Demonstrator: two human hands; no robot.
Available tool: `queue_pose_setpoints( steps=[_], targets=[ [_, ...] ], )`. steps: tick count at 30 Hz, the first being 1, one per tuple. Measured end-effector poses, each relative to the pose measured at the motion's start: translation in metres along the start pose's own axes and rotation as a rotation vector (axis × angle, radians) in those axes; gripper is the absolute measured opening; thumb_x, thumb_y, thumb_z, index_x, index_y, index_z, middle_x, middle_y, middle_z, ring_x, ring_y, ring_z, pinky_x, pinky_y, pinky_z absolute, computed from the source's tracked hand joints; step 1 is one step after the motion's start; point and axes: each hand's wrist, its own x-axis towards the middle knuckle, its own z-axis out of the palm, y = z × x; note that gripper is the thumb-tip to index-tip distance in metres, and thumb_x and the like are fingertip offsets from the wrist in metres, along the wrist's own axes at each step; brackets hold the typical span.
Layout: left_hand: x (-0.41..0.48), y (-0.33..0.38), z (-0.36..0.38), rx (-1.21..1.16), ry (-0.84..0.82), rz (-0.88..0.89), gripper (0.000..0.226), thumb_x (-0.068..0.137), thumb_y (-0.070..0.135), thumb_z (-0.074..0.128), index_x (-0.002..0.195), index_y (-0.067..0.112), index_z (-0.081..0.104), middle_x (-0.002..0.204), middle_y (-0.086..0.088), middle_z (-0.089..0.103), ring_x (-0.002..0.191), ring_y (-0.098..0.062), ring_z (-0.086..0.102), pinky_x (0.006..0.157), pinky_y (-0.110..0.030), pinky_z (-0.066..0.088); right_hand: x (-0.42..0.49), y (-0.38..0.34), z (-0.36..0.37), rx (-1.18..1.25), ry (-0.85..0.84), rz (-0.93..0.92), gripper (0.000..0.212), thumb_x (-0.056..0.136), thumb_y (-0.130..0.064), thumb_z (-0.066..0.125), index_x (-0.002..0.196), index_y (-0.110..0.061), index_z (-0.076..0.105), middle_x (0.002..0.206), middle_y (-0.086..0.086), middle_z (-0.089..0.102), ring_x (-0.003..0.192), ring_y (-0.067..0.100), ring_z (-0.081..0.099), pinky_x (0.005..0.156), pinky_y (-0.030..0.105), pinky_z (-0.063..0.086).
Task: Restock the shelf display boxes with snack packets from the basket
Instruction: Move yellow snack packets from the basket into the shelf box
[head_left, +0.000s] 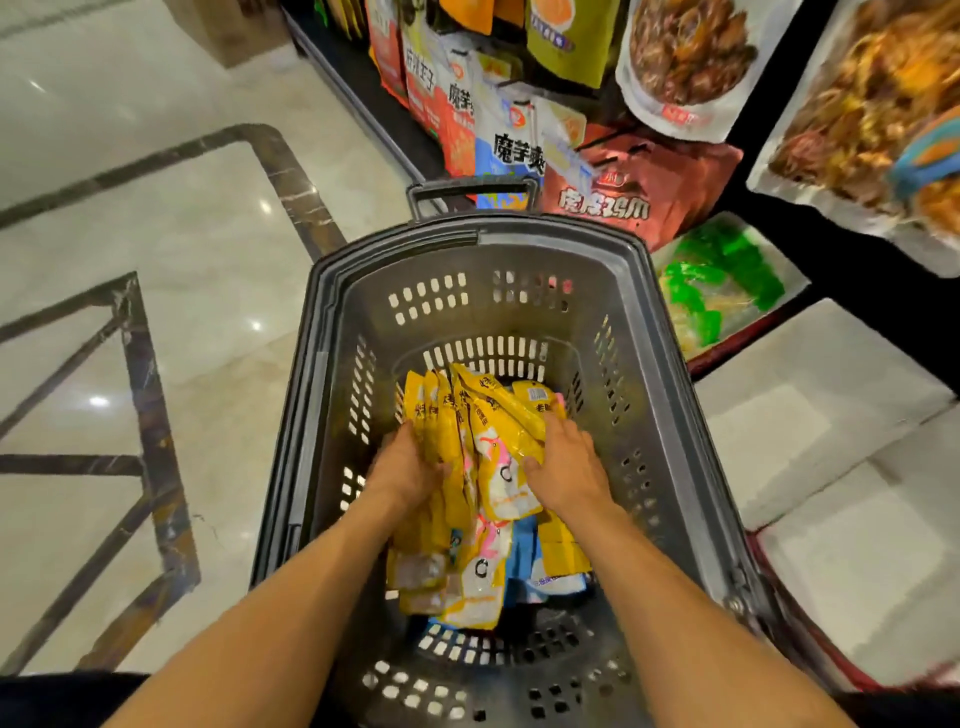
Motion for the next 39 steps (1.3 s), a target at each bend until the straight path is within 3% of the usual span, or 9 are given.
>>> queue_pose_setpoints(
  steps=[4, 10, 15, 20, 23, 27, 31, 35, 39],
  targets=[
    [0.015, 0.008, 0.021, 0.084, 0.099, 0.107, 0.074, 0.077, 0.043, 0.076, 0.140, 0.018, 0.046, 0.141, -0.007, 0.047, 0.131, -0.028, 0.043, 0.112, -0.044, 0.038, 0.022, -0.001, 0.010, -0.016, -0.024, -0.026, 0.072, 0.092, -0.031, 0.060, 0.151, -0.015, 0.023, 0.157, 0.009, 0.024, 0.143, 0.028, 0.024, 0.113, 0.039, 0.030],
    [0.037, 0.026, 0.043, 0.331, 0.120, 0.151, 0.055, 0.094, 0.057, 0.044, 0.136, 0.023, 0.052, 0.154, -0.008, 0.026, 0.144, -0.030, 0.017, 0.118, -0.048, 0.020, 0.056, 0.009, 0.022, -0.065, -0.042, 0.007, 0.078, 0.091, -0.027, 0.061, 0.154, -0.019, 0.016, 0.158, 0.007, 0.023, 0.144, 0.028, 0.023, 0.113, 0.040, 0.030],
    [0.042, 0.019, 0.055, 0.236, 0.064, 0.215, 0.050, 0.100, 0.055, 0.025, 0.143, 0.037, 0.045, 0.162, 0.005, -0.005, 0.148, -0.023, -0.009, 0.119, -0.050, -0.002, 0.076, 0.015, 0.037, -0.080, -0.103, 0.093, 0.071, 0.092, -0.027, 0.057, 0.152, -0.020, 0.019, 0.152, 0.012, 0.031, 0.135, 0.033, 0.037, 0.107, 0.043, 0.035],
    [0.043, 0.014, 0.055, 0.463, 0.035, 0.338, 0.054, 0.097, 0.063, 0.018, 0.147, 0.045, 0.029, 0.159, 0.003, -0.027, 0.145, -0.021, -0.027, 0.117, -0.047, -0.008, 0.070, 0.010, 0.034, -0.014, -0.046, 0.184, 0.049, 0.091, -0.011, 0.047, 0.138, -0.017, 0.041, 0.145, 0.015, 0.041, 0.121, 0.041, 0.051, 0.095, 0.045, 0.044],
    [0.044, 0.017, 0.057, 0.482, -0.038, 0.353, 0.051, 0.099, 0.060, 0.018, 0.148, 0.049, 0.023, 0.161, -0.003, -0.022, 0.147, -0.024, -0.024, 0.118, -0.047, -0.004, 0.057, 0.007, 0.022, 0.189, -0.062, 0.302, 0.042, 0.089, -0.015, 0.047, 0.131, -0.017, 0.047, 0.130, 0.020, 0.055, 0.117, 0.042, 0.054, 0.094, 0.043, 0.045],
    [0.040, 0.019, 0.070, 0.552, -0.102, 0.325, 0.053, 0.101, 0.052, 0.028, 0.150, 0.051, 0.009, 0.162, -0.010, -0.013, 0.148, -0.027, -0.021, 0.118, -0.046, -0.001, 0.046, 0.015, 0.016, 0.351, -0.070, 0.434, 0.037, 0.093, -0.027, 0.050, 0.125, -0.010, 0.056, 0.130, 0.017, 0.059, 0.118, 0.037, 0.055, 0.094, 0.037, 0.045],
    [0.032, 0.023, 0.081, 0.502, 0.046, 0.200, 0.094, 0.090, 0.060, 0.049, 0.155, 0.026, -0.010, 0.163, -0.009, -0.001, 0.151, -0.026, -0.004, 0.120, -0.042, 0.009, 0.032, 0.024, 0.022, 0.427, -0.095, 0.469, 0.039, 0.080, -0.032, 0.067, 0.113, -0.014, 0.059, 0.119, 0.010, 0.065, 0.110, 0.031, 0.061, 0.093, 0.036, 0.050],
    [0.035, 0.018, 0.082, 0.461, 0.079, 0.108, 0.122, 0.072, 0.074, 0.061, 0.154, 0.010, -0.003, 0.160, -0.009, 0.008, 0.148, -0.026, 0.009, 0.119, -0.043, 0.013, 0.027, 0.028, 0.035, 0.372, -0.094, 0.490, 0.061, 0.071, -0.031, 0.081, 0.120, -0.015, 0.048, 0.124, 0.010, 0.061, 0.113, 0.032, 0.059, 0.093, 0.042, 0.051],
    [0.037, 0.016, 0.083, 0.530, 0.009, 0.071, 0.114, 0.070, 0.082, 0.053, 0.154, 0.014, 0.015, 0.161, -0.011, 0.001, 0.149, -0.029, 0.001, 0.120, -0.046, 0.004, 0.023, 0.036, 0.045, 0.322, -0.068, 0.494, 0.055, 0.074, -0.025, 0.079, 0.117, -0.018, 0.046, 0.125, 0.011, 0.060, 0.113, 0.034, 0.060, 0.093, 0.044, 0.051]
  ],
)
